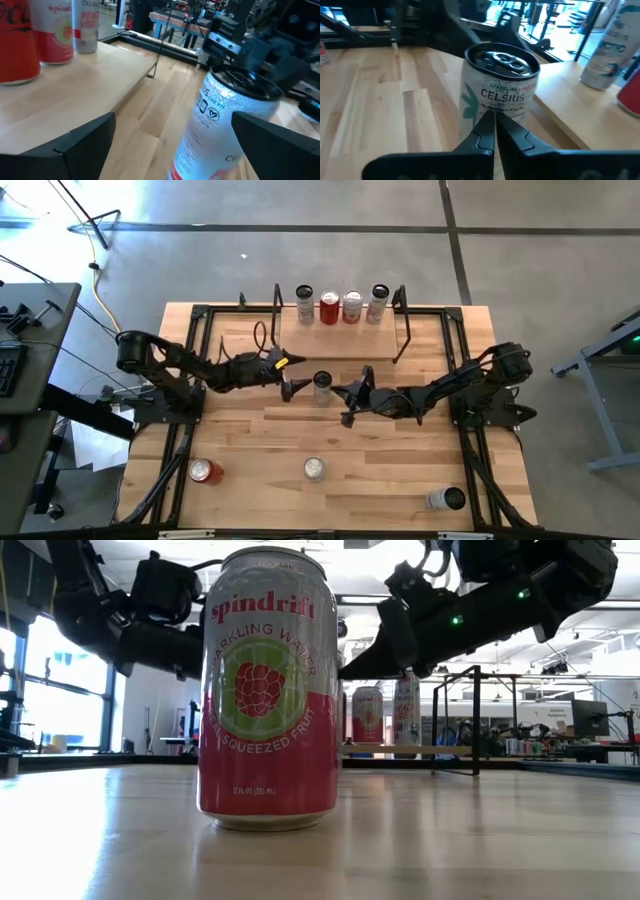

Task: Place canned beverage on shelf
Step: Put the white and red soda can on the shelf aligned with the other white and red soda can

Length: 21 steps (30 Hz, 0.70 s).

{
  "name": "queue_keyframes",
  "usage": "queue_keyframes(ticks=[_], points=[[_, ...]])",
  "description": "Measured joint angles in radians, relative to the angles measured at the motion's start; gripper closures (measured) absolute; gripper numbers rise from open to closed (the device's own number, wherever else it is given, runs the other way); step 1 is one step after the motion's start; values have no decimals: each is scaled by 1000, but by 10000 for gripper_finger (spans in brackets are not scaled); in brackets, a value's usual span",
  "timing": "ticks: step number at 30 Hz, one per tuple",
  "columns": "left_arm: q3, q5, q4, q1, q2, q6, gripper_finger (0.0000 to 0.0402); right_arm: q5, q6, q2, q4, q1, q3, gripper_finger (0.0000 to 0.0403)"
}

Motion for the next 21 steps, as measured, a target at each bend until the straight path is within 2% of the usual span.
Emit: queue_keyframes(ticks=[5,12,16,21], points=[[-30,25,-8,-23,2,1,9,32,-15,-12,-47,-3,2,401],[-69,-24,-5,-79,2,-23,9,12,-31,-83,-159,-2,2,393],[-72,-68,-3,-117,2,-22,9,29,-33,-108,-212,-2,2,359],[-72,-126,0,-153,2,-7,9,29,73,-109,-202,-2,5,296]])
